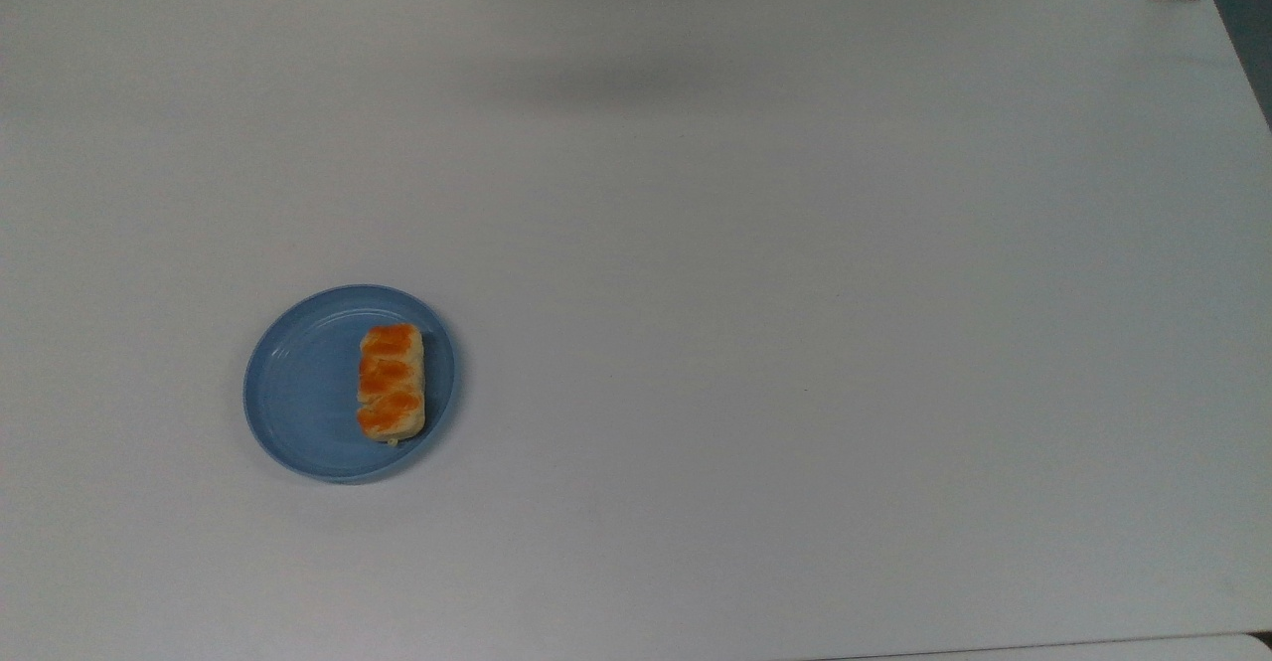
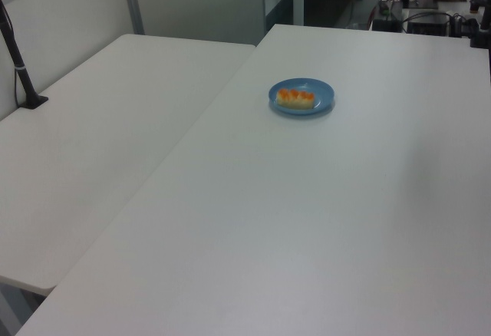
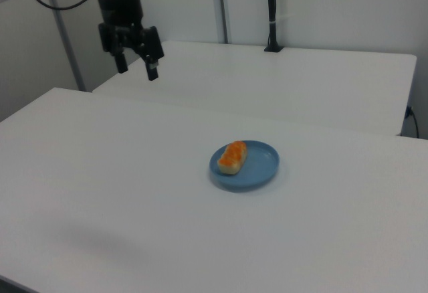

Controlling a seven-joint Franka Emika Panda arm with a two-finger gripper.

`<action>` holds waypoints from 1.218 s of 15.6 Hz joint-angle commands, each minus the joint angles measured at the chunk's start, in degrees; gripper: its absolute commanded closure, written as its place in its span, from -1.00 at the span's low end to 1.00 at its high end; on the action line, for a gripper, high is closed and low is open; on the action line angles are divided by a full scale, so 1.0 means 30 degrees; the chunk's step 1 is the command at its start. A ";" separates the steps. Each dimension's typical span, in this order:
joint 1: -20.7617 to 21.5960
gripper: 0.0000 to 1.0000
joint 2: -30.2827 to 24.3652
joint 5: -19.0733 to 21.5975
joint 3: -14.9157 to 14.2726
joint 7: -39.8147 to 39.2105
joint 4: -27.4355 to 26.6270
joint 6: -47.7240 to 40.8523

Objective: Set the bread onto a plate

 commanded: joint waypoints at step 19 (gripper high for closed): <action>0.1908 -1.00 -0.0941 -0.0053 -0.1825 -0.1034 -0.3088 0.4124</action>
